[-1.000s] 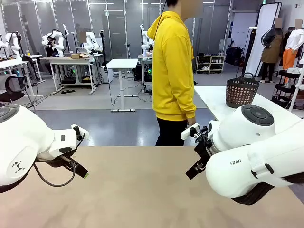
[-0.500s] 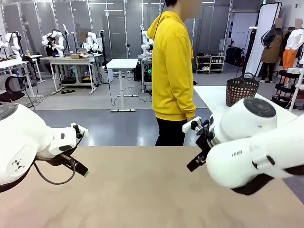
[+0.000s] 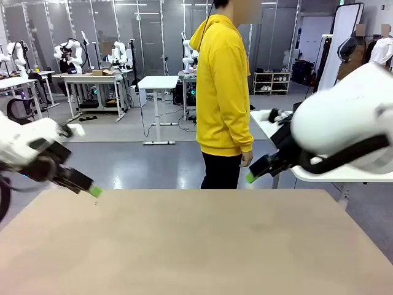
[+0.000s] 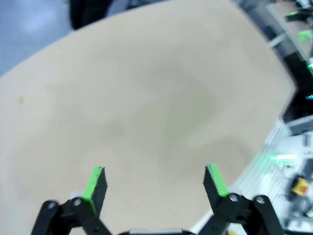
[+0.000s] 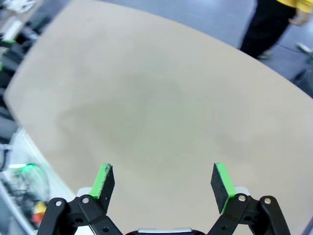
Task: Fold the towel.
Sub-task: Grab the top end of the 100 cm Hotel Towel extended by the human.
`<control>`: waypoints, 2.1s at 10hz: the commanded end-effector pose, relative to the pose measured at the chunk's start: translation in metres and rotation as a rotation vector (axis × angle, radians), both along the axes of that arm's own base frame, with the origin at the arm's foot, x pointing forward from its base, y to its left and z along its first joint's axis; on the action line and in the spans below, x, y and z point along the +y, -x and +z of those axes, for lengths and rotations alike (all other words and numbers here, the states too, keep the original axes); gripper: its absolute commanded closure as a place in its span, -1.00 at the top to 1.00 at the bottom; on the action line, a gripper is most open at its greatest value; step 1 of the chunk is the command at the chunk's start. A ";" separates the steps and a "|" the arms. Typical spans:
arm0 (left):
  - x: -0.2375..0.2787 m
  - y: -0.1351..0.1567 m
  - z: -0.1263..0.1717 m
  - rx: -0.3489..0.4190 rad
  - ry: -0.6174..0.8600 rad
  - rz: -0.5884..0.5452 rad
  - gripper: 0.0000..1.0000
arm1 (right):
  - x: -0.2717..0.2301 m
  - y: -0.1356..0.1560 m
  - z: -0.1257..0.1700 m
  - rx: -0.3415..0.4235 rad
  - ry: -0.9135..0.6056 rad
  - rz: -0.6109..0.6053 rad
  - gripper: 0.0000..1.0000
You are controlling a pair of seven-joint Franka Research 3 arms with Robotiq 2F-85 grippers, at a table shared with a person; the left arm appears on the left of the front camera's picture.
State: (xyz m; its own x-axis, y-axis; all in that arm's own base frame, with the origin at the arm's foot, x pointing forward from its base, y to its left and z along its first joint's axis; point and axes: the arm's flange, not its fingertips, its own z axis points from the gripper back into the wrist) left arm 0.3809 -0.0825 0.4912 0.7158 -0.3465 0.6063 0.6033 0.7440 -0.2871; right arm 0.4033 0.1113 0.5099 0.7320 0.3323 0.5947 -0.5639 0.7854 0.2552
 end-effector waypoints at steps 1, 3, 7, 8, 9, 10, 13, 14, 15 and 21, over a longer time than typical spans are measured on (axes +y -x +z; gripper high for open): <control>0.054 0.012 0.021 0.097 0.201 -0.053 1.00 | -0.062 0.015 0.004 0.103 -0.216 -0.002 1.00; 0.109 0.030 0.031 0.127 0.408 -0.021 1.00 | -0.122 0.041 -0.004 0.203 -0.438 -0.058 1.00; 0.189 0.063 0.015 0.179 0.712 0.061 1.00 | -0.202 0.087 -0.031 0.249 -0.757 -0.115 1.00; 0.205 0.074 0.011 0.172 0.734 0.108 1.00 | -0.217 0.097 -0.039 0.230 -0.808 -0.139 1.00; 0.218 0.085 0.008 0.152 0.759 0.151 1.00 | -0.229 0.105 -0.044 0.208 -0.833 -0.168 1.00; 0.227 0.094 0.006 0.135 0.772 0.188 1.00 | -0.237 0.112 -0.047 0.190 -0.842 -0.194 1.00; 0.237 0.103 0.000 0.130 0.783 0.240 1.00 | -0.248 0.122 -0.047 0.174 -0.854 -0.228 1.00; 0.239 0.103 0.000 0.126 0.773 0.263 1.00 | -0.249 0.124 -0.044 0.169 -0.840 -0.241 1.00; 0.243 0.108 0.000 0.108 0.770 0.289 1.00 | -0.252 0.128 -0.042 0.161 -0.835 -0.262 1.00; 0.254 0.126 -0.005 0.079 0.767 0.349 1.00 | -0.261 0.144 -0.050 0.150 -0.830 -0.326 1.00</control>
State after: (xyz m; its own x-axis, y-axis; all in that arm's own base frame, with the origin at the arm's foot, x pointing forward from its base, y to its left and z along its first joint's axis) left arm 0.2639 0.1825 0.4945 0.7698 0.3875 0.5072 0.3152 0.4602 -0.8300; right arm 0.2810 -0.1760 0.4793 0.8137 -0.3841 0.4363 -0.2625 0.4269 0.8654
